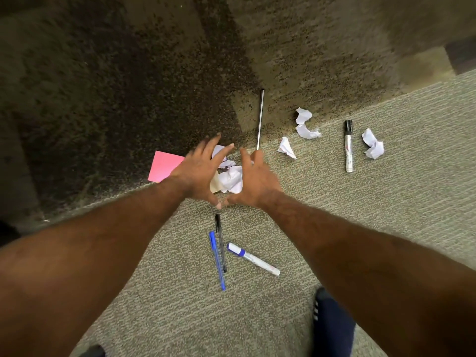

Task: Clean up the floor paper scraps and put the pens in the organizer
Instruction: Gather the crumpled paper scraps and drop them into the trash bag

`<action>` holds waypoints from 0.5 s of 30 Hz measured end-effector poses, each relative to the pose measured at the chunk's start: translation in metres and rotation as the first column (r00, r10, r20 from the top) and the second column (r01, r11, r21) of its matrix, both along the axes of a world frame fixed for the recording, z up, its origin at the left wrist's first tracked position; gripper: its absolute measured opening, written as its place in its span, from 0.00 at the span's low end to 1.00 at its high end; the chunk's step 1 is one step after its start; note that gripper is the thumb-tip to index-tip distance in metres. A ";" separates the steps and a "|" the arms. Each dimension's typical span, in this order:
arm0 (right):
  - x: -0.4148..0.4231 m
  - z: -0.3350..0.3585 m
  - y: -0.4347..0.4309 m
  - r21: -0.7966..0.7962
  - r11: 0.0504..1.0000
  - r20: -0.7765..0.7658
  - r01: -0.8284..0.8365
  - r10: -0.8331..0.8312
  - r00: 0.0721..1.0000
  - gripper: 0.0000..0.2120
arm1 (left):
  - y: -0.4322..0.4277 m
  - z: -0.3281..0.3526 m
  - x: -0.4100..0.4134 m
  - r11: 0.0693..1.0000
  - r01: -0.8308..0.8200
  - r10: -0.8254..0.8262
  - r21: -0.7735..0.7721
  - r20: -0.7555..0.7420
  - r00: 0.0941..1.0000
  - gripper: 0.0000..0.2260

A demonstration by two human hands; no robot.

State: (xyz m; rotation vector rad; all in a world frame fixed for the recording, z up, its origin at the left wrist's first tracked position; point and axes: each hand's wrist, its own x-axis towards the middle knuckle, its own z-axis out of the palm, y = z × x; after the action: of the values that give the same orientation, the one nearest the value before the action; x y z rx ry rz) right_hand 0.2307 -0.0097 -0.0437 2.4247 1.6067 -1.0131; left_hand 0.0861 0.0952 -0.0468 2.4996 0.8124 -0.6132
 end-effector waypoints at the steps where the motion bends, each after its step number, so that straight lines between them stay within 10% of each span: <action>1: -0.001 -0.001 0.002 -0.023 1.000 0.016 -0.016 0.017 1.000 0.63 | -0.001 -0.001 0.001 0.998 0.030 -0.029 0.048 -0.032 0.999 0.67; 10: -0.011 -0.006 -0.002 0.061 0.970 -0.202 0.234 -0.218 0.955 0.37 | -0.009 -0.004 0.010 0.990 -0.132 0.139 -0.058 0.139 0.981 0.39; 15: -0.011 -0.002 -0.003 -0.013 0.820 -0.517 0.573 -0.495 0.698 0.22 | -0.020 -0.002 0.011 0.790 -0.440 0.569 -0.427 0.243 0.786 0.30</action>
State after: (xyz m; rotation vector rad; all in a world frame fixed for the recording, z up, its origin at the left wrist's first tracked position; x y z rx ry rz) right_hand 0.2196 -0.0131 -0.0461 3.0088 1.0738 -1.8038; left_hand 0.0973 0.0749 -0.0490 1.8585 1.0723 -0.0805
